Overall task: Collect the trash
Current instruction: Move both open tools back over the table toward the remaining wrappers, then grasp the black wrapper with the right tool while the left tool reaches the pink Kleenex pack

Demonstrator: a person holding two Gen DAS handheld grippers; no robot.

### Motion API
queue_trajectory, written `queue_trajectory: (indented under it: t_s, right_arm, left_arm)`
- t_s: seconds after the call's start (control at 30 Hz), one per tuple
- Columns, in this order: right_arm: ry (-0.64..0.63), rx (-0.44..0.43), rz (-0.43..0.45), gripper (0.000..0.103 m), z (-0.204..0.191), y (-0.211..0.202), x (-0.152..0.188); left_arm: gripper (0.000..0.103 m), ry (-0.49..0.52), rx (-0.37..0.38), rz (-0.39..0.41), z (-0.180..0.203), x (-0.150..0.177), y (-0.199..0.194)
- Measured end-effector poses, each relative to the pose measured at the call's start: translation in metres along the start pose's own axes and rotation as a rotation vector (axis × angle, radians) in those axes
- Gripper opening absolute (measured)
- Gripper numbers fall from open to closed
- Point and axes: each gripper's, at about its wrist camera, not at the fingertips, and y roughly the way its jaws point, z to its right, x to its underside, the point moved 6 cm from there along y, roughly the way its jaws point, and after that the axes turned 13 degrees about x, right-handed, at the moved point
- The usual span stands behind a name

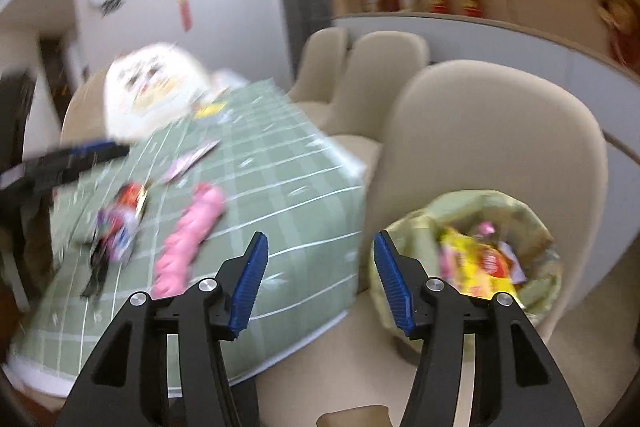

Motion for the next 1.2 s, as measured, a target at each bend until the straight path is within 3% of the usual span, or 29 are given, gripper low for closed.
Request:
queue_trajectory:
  t_s: [0.13, 0.3, 0.43, 0.57, 0.7, 0.8, 0.93, 1.1, 1.2]
  right_arm:
    - [-0.086, -0.062, -0.014, 0.052, -0.049, -0.004, 0.000]
    - [-0.139, -0.149, -0.001, 0.052, -0.104, -0.015, -0.011]
    - [-0.253, -0.321, 0.003, 0.052, -0.168, -0.027, -0.006]
    - [-0.360, -0.397, 0.018, 0.042, -0.215, -0.028, -0.003]
    - [-0.403, -0.389, -0.029, 0.038, -0.235, -0.007, 0.002]
    - [-0.437, -0.377, -0.062, 0.031, -0.240, 0.005, 0.009]
    - [-0.386, -0.397, -0.051, 0.015, -0.228, -0.006, 0.008]
    - [-0.244, -0.376, 0.011, 0.015, -0.189, -0.027, -0.006]
    - [-0.198, -0.278, 0.086, 0.015, -0.156, -0.039, -0.014]
  left_arm:
    - [0.047, -0.057, -0.052, -0.012, -0.049, 0.017, -0.023]
    - [0.047, -0.058, -0.061, 0.001, -0.071, 0.031, -0.046]
    - [0.048, -0.112, -0.027, 0.005, -0.083, 0.032, -0.049]
    - [0.048, -0.147, -0.032, -0.001, -0.094, 0.034, -0.048]
    - [0.049, -0.176, -0.030, -0.010, -0.100, 0.037, -0.046]
    - [0.049, -0.184, -0.029, -0.023, -0.102, 0.041, -0.042]
    - [0.049, -0.189, -0.019, -0.046, -0.101, 0.047, -0.034]
    - [0.049, -0.187, 0.058, -0.091, -0.092, 0.057, -0.019]
    - [0.049, -0.154, 0.165, -0.099, -0.071, 0.056, -0.016]
